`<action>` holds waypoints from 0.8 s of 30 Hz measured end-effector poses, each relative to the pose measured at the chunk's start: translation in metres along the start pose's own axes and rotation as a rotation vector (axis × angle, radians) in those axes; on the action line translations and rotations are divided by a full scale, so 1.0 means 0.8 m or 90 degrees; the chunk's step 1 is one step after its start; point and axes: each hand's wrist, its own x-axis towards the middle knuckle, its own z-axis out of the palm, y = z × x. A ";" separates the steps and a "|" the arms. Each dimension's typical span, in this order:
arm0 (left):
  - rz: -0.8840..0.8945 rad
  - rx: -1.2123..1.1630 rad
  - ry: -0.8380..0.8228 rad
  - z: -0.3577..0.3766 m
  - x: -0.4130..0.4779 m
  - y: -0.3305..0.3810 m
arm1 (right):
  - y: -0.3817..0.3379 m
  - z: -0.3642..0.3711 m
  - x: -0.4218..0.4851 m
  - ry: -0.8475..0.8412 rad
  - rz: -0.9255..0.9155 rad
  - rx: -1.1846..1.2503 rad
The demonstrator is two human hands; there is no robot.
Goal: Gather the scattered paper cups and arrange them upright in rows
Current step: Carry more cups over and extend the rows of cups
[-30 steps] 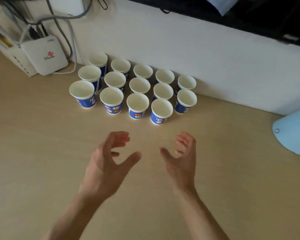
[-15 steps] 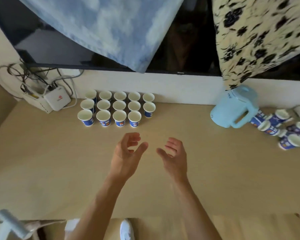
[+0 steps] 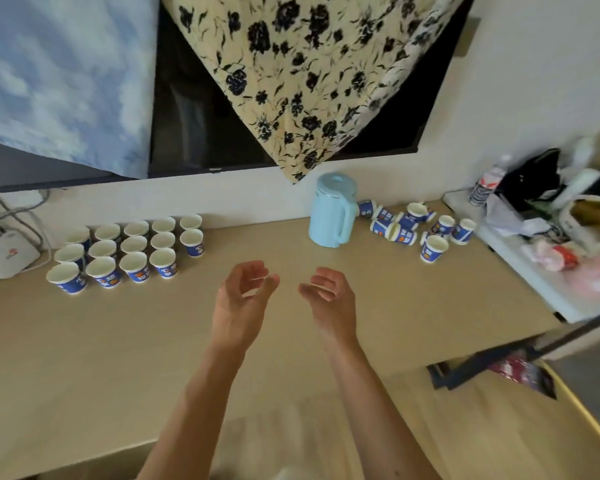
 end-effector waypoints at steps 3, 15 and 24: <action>0.000 -0.020 -0.013 0.055 -0.021 0.010 | -0.006 -0.063 0.004 0.021 -0.007 0.001; -0.011 -0.010 -0.150 0.226 -0.033 0.027 | -0.005 -0.245 0.048 0.143 0.050 -0.002; -0.031 -0.051 -0.213 0.396 0.043 0.022 | -0.016 -0.335 0.169 0.185 0.085 -0.058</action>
